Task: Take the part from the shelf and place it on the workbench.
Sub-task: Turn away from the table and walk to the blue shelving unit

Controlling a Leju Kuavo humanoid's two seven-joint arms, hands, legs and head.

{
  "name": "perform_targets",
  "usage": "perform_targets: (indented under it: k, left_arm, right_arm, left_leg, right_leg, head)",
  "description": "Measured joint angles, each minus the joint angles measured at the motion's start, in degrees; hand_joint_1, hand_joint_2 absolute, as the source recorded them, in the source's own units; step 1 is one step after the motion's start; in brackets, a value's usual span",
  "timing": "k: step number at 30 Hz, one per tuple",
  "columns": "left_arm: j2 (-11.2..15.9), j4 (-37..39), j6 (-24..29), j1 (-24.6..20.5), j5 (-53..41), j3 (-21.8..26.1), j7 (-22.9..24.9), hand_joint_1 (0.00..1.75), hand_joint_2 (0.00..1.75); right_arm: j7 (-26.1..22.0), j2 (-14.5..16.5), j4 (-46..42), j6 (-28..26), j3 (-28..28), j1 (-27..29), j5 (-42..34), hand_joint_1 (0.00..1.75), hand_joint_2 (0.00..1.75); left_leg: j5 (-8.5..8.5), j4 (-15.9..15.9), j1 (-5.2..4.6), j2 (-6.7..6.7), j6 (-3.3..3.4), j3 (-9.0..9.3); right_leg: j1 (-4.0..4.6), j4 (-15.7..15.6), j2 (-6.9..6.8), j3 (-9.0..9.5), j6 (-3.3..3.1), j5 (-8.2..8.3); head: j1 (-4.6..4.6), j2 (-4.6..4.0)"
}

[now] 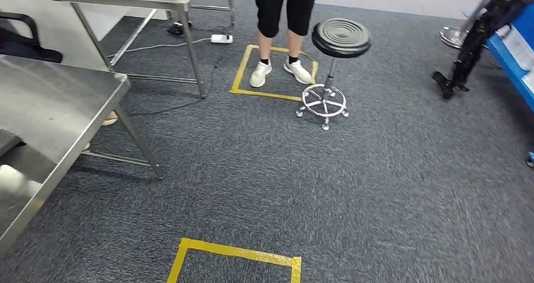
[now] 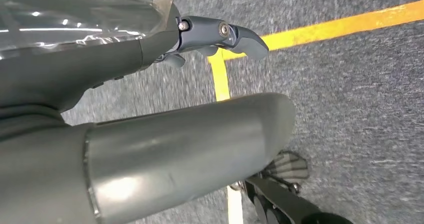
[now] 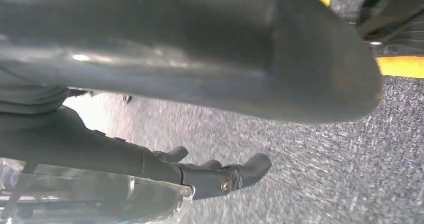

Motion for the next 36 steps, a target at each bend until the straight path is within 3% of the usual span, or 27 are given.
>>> perform_targets:
  k: [2, 3, 5, 7, 9, 11, 12, 14, 16, 17, 18, 19, 20, 22, 24, 26, 27, 29, 31, 33, 34, 36]
  left_arm:
    - [0.0, 0.01, 0.07, 0.06, 0.07, -0.09, -0.01, 0.0, 0.0]
    - [-0.03, 0.01, 0.11, 0.02, 0.08, -0.13, -0.03, 0.0, 0.0]
    - [-0.13, -0.01, 0.19, -0.06, 0.09, -0.17, -0.06, 0.0, 0.0]
    - [-0.12, -0.01, 0.21, -0.1, 0.09, -0.18, -0.07, 0.0, 0.0]
    - [-0.06, 0.01, 0.22, -0.22, 0.09, -0.19, -0.07, 0.0, 0.0]
    - [-0.09, -0.02, 0.22, -0.43, 0.09, -0.21, -0.07, 0.0, 0.0]
    - [-0.12, -0.04, 0.22, -0.54, 0.09, -0.22, -0.08, 0.0, 0.0]
    - [-0.18, -0.09, 0.22, -0.67, 0.09, -0.24, -0.09, 0.0, 0.0]
    - [-0.19, -0.09, 0.22, -0.56, 0.09, -0.27, -0.1, 0.0, 0.0]
    - [-0.17, -0.08, 0.22, -0.43, 0.09, -0.28, -0.09, 0.0, 0.0]
    - [-0.16, -0.08, 0.22, -0.31, 0.09, -0.29, -0.09, 0.0, 0.0]
    - [-0.15, -0.08, 0.22, -0.24, 0.09, -0.29, -0.09, 0.0, 0.0]
    - [-0.15, -0.08, 0.22, -0.21, 0.07, -0.31, -0.09, 0.0, 0.0]
    - [-0.1, -0.04, 0.22, -0.22, 0.02, -0.35, -0.09, 0.0, 0.0]
    - [-0.04, -0.01, 0.22, -0.23, -0.05, -0.45, -0.05, 0.0, 0.0]
    - [-0.04, -0.02, 0.23, -0.28, -0.08, -0.53, -0.03, 0.0, 0.0]
    - [-0.07, -0.04, 0.24, -0.34, -0.08, -0.54, -0.05, 0.0, 0.0]
    - [-0.08, -0.06, 0.26, -0.4, -0.07, -0.57, -0.13, 0.0, 0.0]
    - [-0.05, -0.06, 0.26, -0.42, -0.07, -0.61, -0.14, 0.0, 0.0]
    - [-0.08, -0.06, 0.26, -0.45, -0.07, -0.64, -0.11, 0.0, 0.0]
    - [-0.1, -0.06, 0.26, -0.49, -0.08, -0.66, -0.11, 0.0, 0.0]
    - [-0.18, -0.06, 0.27, -0.57, -0.08, -0.68, -0.11, 0.0, 0.0]
  right_arm:
    - [-0.05, 0.03, 0.0, -0.01, 0.03, -0.1, 0.21, 0.0, 0.0]
    - [-0.06, 0.05, 0.01, -0.02, 0.05, -0.08, 0.27, 0.0, 0.0]
    - [-0.07, 0.05, 0.02, -0.03, 0.1, -0.02, 0.38, 0.0, 0.0]
    - [-0.08, 0.08, 0.01, -0.06, 0.13, -0.16, 0.52, 0.0, 0.0]
    - [-0.1, 0.12, 0.02, -0.1, 0.16, -0.23, 0.68, 0.0, 0.0]
    - [-0.11, 0.09, 0.09, -0.12, 0.18, -0.14, 0.75, 0.0, 0.0]
    - [-0.11, 0.06, 0.13, -0.12, 0.19, -0.07, 0.77, 0.0, 0.0]
    - [-0.11, 0.02, 0.17, -0.12, 0.2, -0.08, 0.79, 0.0, 0.0]
    - [-0.11, 0.01, 0.2, -0.11, 0.21, -0.12, 0.79, 0.0, 0.0]
    - [-0.11, -0.01, 0.22, -0.11, 0.21, -0.14, 0.8, 0.0, 0.0]
    - [-0.11, -0.02, 0.23, -0.11, 0.21, -0.13, 0.8, 0.0, 0.0]
    - [-0.11, -0.01, 0.24, -0.11, 0.21, -0.1, 0.79, 0.0, 0.0]
    - [-0.11, 0.0, 0.25, -0.08, 0.21, -0.09, 0.76, 0.0, 0.0]
    - [-0.11, 0.07, 0.26, -0.03, 0.21, -0.17, 0.68, 0.0, 0.0]
    - [-0.11, 0.16, 0.26, -0.02, 0.21, -0.26, 0.63, 0.0, 0.0]
    - [-0.11, 0.22, 0.29, -0.12, 0.21, -0.11, 0.61, 0.0, 0.0]
    - [-0.13, 0.24, 0.31, -0.18, 0.21, 0.0, 0.6, 0.0, 0.0]
    - [-0.2, 0.34, 0.33, -0.25, 0.21, -0.01, 0.52, 0.0, 0.0]
    - [-0.26, 0.39, 0.33, -0.29, 0.21, -0.17, 0.4, 0.0, 0.0]
    - [-0.28, 0.39, 0.33, -0.34, 0.21, -0.2, 0.32, 0.0, 0.0]
    - [-0.28, 0.39, 0.33, -0.36, 0.21, -0.16, 0.31, 0.0, 0.0]
    - [-0.28, 0.34, 0.33, -0.38, 0.21, -0.1, 0.31, 0.0, 0.0]
  left_leg:
    - [-0.07, 0.02, -0.1, 1.81, 0.03, -0.1]
    - [-0.14, 0.03, -0.09, 2.61, -0.04, -0.11]
    - [-0.37, 0.04, 0.01, 4.02, -0.4, 0.14]
    - [-0.8, 0.06, -0.1, 5.23, -1.07, 0.65]
    - [-1.15, -0.14, -0.28, 6.29, -1.9, 1.24]
    - [-1.35, -0.65, -0.16, 7.29, -2.69, 1.84]
    - [-1.76, -0.5, 0.0, 7.01, -3.0, 1.98]
    - [-4.24, 3.14, 0.23, 4.49, -3.27, 0.53]
    - [-7.91, 10.96, 0.26, 1.49, -3.06, -3.34]
    - [-8.92, 14.22, 0.23, 0.81, -2.94, -5.19]
    - [-8.75, 15.66, 0.22, 0.44, -2.79, -6.24]
    - [-7.41, 14.93, 0.2, 0.19, -2.59, -6.28]
    - [-5.19, 12.11, 0.19, -0.27, -2.34, -5.31]
    - [-1.22, 4.71, 0.28, -3.11, -1.85, -2.54]
    - [-0.1, 0.82, 0.11, -5.02, -1.64, -1.16]
    - [-0.02, 0.11, -0.19, -3.9, -1.23, -0.82]
    - [0.21, -0.32, -0.24, -3.2, -0.85, -0.46]
    - [0.73, -1.25, -0.2, -1.54, -0.12, 0.35]
    - [0.79, -1.46, -0.43, 0.24, 0.15, 0.63]
    - [0.6, -1.45, -0.52, 1.96, 0.12, 0.67]
    - [0.48, -1.44, -0.5, 2.7, 0.03, 0.75]
    - [0.15, -1.42, -0.44, 3.97, -0.4, 1.12]
  right_leg:
    - [-0.24, 5.88, -0.63, -2.79, 0.16, -2.01]
    - [-0.4, 6.17, -0.78, -2.74, 0.57, -1.89]
    - [-0.77, 0.21, -1.82, 0.9, 1.7, 0.3]
    - [-0.74, -6.7, -4.26, 4.94, 2.05, 2.23]
    - [-0.3, -8.71, -5.18, 6.03, 1.35, 2.63]
    - [-0.18, -8.92, -3.96, 6.08, 0.48, 2.74]
    - [-0.37, -9.12, -3.37, 6.25, 0.13, 2.78]
    - [-0.82, -9.51, -2.21, 6.77, -0.67, 2.92]
    - [-0.55, -9.56, -1.01, 6.76, -1.35, 2.88]
    - [-0.32, -9.55, -0.29, 6.77, -1.59, 2.84]
    - [-0.12, -9.53, 0.5, 6.84, -1.68, 2.83]
    - [0.01, -9.51, 1.35, 6.97, -1.69, 2.81]
    - [0.08, -9.49, 2.19, 7.13, -1.68, 2.81]
    - [0.27, -9.32, 3.72, 7.13, -1.54, 2.75]
    - [0.26, -9.23, 5.09, 6.57, -0.97, 2.83]
    - [0.04, -9.33, 6.43, 5.92, -0.13, 3.11]
    - [0.02, -9.02, 6.06, 5.6, 0.11, 3.04]
    - [0.2, -5.57, 3.21, 3.8, 0.1, 1.42]
    - [0.15, 1.74, 0.2, -0.04, -0.22, -1.55]
    - [-0.16, 6.61, -0.62, -2.72, 0.18, -2.79]
    - [-0.36, 5.93, -0.9, -2.43, 0.7, -2.16]
    - [-0.7, -1.38, -2.47, 1.48, 1.82, 0.67]
  head:
    - [0.04, 0.0]
    - [0.06, 0.01]
    - [0.09, 0.0]
    - [0.14, 0.0]
    - [0.07, 0.01]
    - [0.0, 0.0]
    - [-0.05, -0.01]
    - [-0.41, -0.01]
    - [-0.7, 0.0]
    - [-0.69, 0.0]
    - [-0.7, 0.01]
    - [-0.71, 0.0]
    - [-0.7, 0.0]
    - [-0.68, -0.01]
    - [-0.66, -0.01]
    - [-0.68, 0.0]
    - [-0.69, 0.0]
    - [-0.41, -0.01]
    - [-0.17, -0.01]
    - [-0.16, -0.01]
    - [-0.15, -0.01]
    - [-0.12, -0.02]
